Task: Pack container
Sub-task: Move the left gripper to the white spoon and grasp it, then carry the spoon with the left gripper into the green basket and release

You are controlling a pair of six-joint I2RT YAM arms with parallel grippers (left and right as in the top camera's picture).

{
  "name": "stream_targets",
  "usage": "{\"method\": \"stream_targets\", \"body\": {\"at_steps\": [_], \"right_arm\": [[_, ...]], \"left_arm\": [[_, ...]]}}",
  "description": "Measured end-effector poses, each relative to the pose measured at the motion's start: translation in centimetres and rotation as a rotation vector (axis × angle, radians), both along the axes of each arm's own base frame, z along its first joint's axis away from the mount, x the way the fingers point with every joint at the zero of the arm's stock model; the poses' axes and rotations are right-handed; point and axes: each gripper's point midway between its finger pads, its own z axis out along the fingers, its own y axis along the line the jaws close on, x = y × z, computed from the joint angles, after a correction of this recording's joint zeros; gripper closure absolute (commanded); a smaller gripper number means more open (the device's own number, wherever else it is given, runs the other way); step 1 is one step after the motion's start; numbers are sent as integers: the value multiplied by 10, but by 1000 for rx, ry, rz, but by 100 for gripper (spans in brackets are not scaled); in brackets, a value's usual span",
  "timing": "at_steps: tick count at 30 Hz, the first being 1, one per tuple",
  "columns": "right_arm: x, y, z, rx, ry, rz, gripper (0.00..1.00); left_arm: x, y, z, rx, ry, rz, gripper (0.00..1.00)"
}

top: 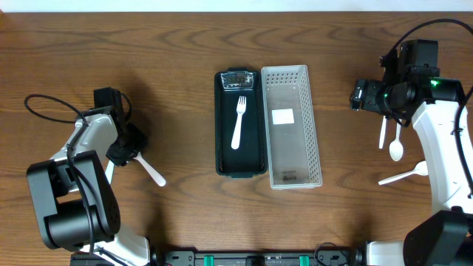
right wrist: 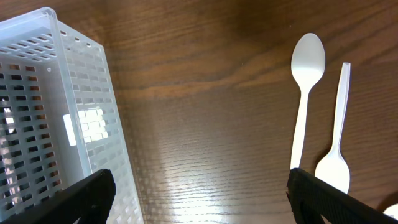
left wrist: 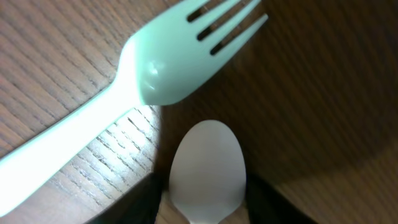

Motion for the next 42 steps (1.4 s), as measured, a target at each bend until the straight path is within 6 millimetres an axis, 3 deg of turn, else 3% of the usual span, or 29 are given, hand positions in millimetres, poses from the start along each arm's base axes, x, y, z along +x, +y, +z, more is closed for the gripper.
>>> {"method": "stream_targets", "body": {"at_steps": [11, 14, 17, 20, 24, 27, 29, 32, 35, 38, 42], "right_arm": [[0, 0, 0, 0, 0, 0, 8], [0, 0, 0, 0, 0, 0, 8], [0, 0, 0, 0, -1, 0, 8], [1, 0, 0, 0, -3, 0, 8], [1, 0, 0, 0, -4, 0, 8], [1, 0, 0, 0, -4, 0, 8], [1, 0, 0, -1, -4, 0, 8], [1, 0, 0, 0, -4, 0, 8], [1, 0, 0, 0, -4, 0, 8], [1, 0, 0, 0, -4, 0, 8], [0, 0, 0, 0, 0, 0, 8]], "left_arm": [[4, -1, 2, -5, -10, -15, 78], [9, -7, 12, -14, -5, -35, 78], [28, -20, 35, -11, -32, -95, 78], [52, -49, 77, -6, -94, -203, 78], [81, -105, 145, 0, -246, -375, 78], [91, -152, 185, -11, -356, -493, 78], [92, -184, 198, -24, -407, -571, 78], [85, -226, 199, -42, -428, -679, 78], [77, -262, 188, -55, -415, -777, 78], [72, -282, 164, -56, -361, -840, 78], [70, -290, 118, -47, -245, -869, 77]]}}
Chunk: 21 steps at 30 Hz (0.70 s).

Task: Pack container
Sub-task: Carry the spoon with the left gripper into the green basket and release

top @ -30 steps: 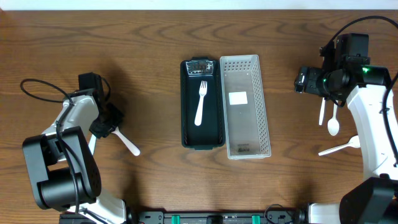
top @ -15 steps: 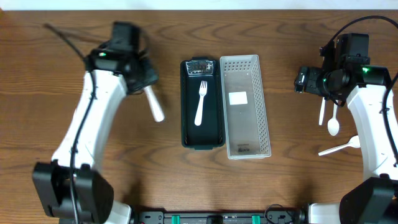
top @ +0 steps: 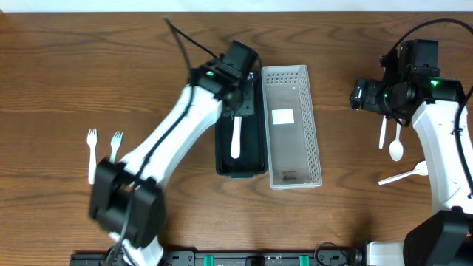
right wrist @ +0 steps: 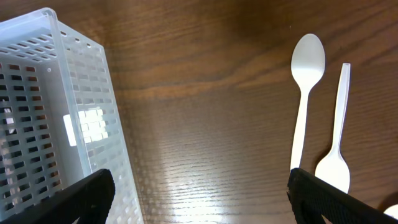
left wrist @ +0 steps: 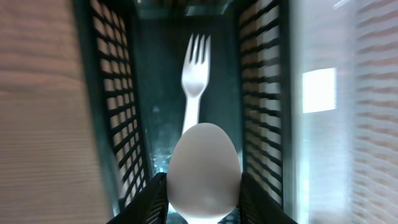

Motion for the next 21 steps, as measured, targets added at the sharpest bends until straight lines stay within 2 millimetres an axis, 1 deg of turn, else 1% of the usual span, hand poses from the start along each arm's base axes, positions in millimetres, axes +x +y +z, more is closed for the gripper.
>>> {"method": "stream_targets", "body": {"at_steps": [1, 4, 5, 6, 8, 9, 11, 13, 15, 18, 19, 20, 21], "right_arm": [[0, 0, 0, 0, 2, 0, 8], [-1, 0, -1, 1, 6, 0, 8], [-2, 0, -1, 1, 8, 0, 8], [-2, 0, -1, 1, 9, 0, 8], [-3, 0, -1, 1, 12, 0, 8], [-3, 0, -1, 1, 12, 0, 8], [-3, 0, -1, 1, 11, 0, 8], [-2, 0, -1, 1, 11, 0, 7], [-2, 0, -1, 1, 11, 0, 7], [-2, 0, -1, 1, 11, 0, 7], [-2, 0, -1, 1, 10, 0, 6], [-2, 0, -1, 1, 10, 0, 6], [-2, 0, -1, 1, 11, 0, 6]], "left_arm": [[0, 0, -14, 17, 28, 0, 70], [-1, 1, -49, 58, 97, -2, 59], [-2, 2, -59, 70, 117, -3, 58], [-2, 2, -64, 78, 127, -9, 57], [-2, 2, -70, 87, 132, -30, 50], [-1, 1, -70, 90, 127, -50, 44], [0, 1, -66, 94, 114, -87, 36], [4, -1, -59, 97, 94, -133, 32], [7, -3, -45, 102, 74, -183, 25], [14, -3, -7, 103, 10, -232, 16], [17, 0, 11, 107, -24, -239, 10], [19, 4, 29, 108, -58, -239, 2], [21, 13, 49, 113, -96, -229, 2]]}}
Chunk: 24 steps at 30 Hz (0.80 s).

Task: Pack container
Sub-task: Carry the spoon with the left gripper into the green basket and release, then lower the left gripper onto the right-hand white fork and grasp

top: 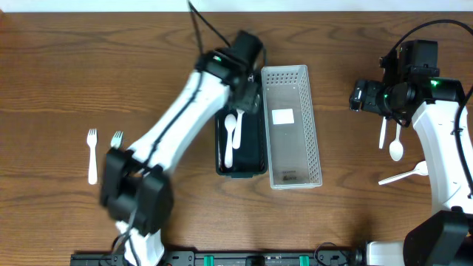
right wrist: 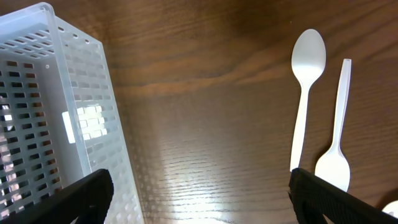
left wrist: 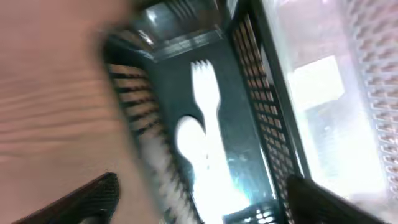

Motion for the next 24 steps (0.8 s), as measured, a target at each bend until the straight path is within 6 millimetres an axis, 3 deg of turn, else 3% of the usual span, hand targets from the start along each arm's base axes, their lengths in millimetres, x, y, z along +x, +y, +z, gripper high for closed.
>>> {"method": "stream_targets", "body": {"at_steps": [3, 5, 7, 10, 12, 16, 19, 24], "right_arm": [[0, 0, 0, 0, -1, 0, 5], [1, 0, 0, 0, -2, 0, 5], [1, 0, 0, 0, -3, 0, 5], [1, 0, 0, 0, -4, 0, 5], [1, 0, 0, 0, -4, 0, 5], [1, 0, 1, 0, -5, 0, 5], [1, 0, 0, 0, -5, 0, 5], [1, 0, 0, 0, -4, 0, 5]], "left_arm": [[0, 40, 52, -2, -92, 69, 2], [-5, 83, 79, 7, -127, 155, 2], [-9, 131, 95, 24, -147, 264, 2], [-19, 207, 104, 55, -139, 456, 2], [-23, 252, 103, 76, -132, 574, 2], [-33, 316, 84, 105, -93, 732, 2], [-36, 348, 58, 124, -56, 787, 2], [-44, 387, -10, 147, 67, 832, 2]]}}
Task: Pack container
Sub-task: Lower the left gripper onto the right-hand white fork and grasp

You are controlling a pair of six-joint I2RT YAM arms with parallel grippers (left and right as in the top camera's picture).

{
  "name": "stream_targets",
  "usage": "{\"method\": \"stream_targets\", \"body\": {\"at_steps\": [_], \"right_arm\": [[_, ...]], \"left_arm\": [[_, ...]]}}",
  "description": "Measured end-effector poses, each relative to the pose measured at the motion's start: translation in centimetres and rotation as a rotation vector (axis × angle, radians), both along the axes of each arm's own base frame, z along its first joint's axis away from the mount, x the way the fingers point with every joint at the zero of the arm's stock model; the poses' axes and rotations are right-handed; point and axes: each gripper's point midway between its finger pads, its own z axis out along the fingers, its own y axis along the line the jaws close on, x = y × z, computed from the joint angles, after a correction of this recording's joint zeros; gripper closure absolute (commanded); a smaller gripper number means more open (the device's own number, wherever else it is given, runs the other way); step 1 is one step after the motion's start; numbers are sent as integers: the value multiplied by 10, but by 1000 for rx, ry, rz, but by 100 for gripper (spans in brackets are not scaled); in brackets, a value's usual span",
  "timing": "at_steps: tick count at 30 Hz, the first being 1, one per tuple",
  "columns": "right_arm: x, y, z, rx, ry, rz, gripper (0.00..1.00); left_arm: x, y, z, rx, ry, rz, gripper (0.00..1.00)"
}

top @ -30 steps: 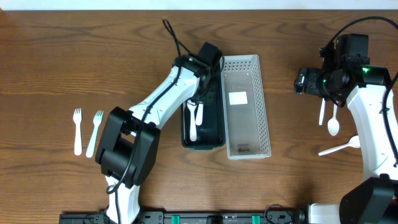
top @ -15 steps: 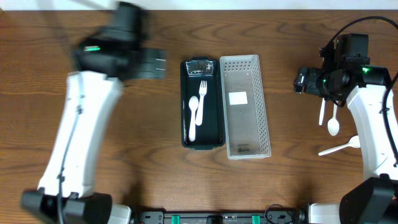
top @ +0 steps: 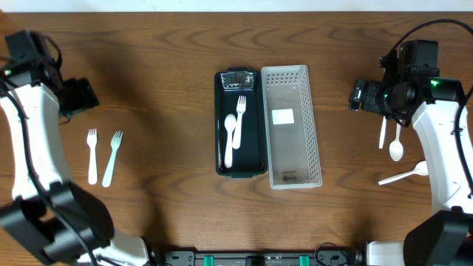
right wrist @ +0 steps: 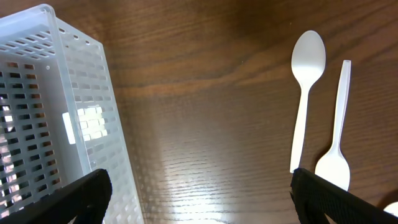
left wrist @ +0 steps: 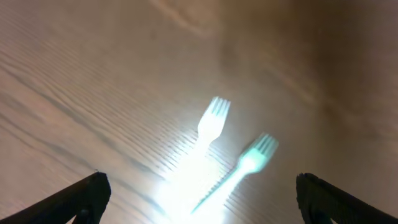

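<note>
A dark container (top: 253,140) at mid-table holds a white fork (top: 240,111) and a white spoon (top: 229,140). Beside it on the right stands a white perforated basket (top: 292,148), also seen in the right wrist view (right wrist: 56,112). Two white forks (top: 92,155) (top: 112,157) lie at the left, blurred and glaring in the left wrist view (left wrist: 211,121) (left wrist: 258,152). My left gripper (left wrist: 202,205) (top: 80,96) hangs open above them, empty. My right gripper (right wrist: 205,199) (top: 358,96) is open and empty, between the basket and the spoons (right wrist: 305,81).
Three white spoons (top: 383,133) (top: 397,144) (top: 403,175) lie on the wooden table under the right arm. A small label patch (top: 282,116) sits on the basket's floor. The arms' bases stand at the front corners.
My left gripper was open over the dark container with the spoon lying in it. It is now at the far left, open above the two forks. The right arm has not moved.
My left gripper was shut on a spoon at the left, beside a fork on the table. Then it held the spoon over the dark container. Then it was open with the spoon lying beside the fork inside. Now it is back at the left.
</note>
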Motion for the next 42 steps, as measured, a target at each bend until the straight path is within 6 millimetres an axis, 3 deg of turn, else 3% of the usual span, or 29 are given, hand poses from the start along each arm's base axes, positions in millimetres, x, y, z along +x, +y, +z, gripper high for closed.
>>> {"method": "stream_targets", "body": {"at_steps": [5, 11, 22, 30, 37, 42], "right_arm": [[0, 0, 0, 0, -1, 0, 5], [0, 0, 0, 0, 0, 0, 5], [0, 0, 0, 0, -1, 0, 5], [0, 0, 0, 0, -1, 0, 6], [0, 0, 0, 0, 0, 0, 6], [0, 0, 0, 0, 1, 0, 7]], "left_arm": [[-10, 20, -54, -24, 80, 7, 2], [-10, 31, -87, -33, 105, -17, 2], [-7, 16, -150, -171, 177, -116, 2], [-5, 13, -154, -189, 178, -157, 0], [-6, 10, -155, -203, 180, -167, 41], [-7, 8, -155, -210, 183, -172, 52]]}}
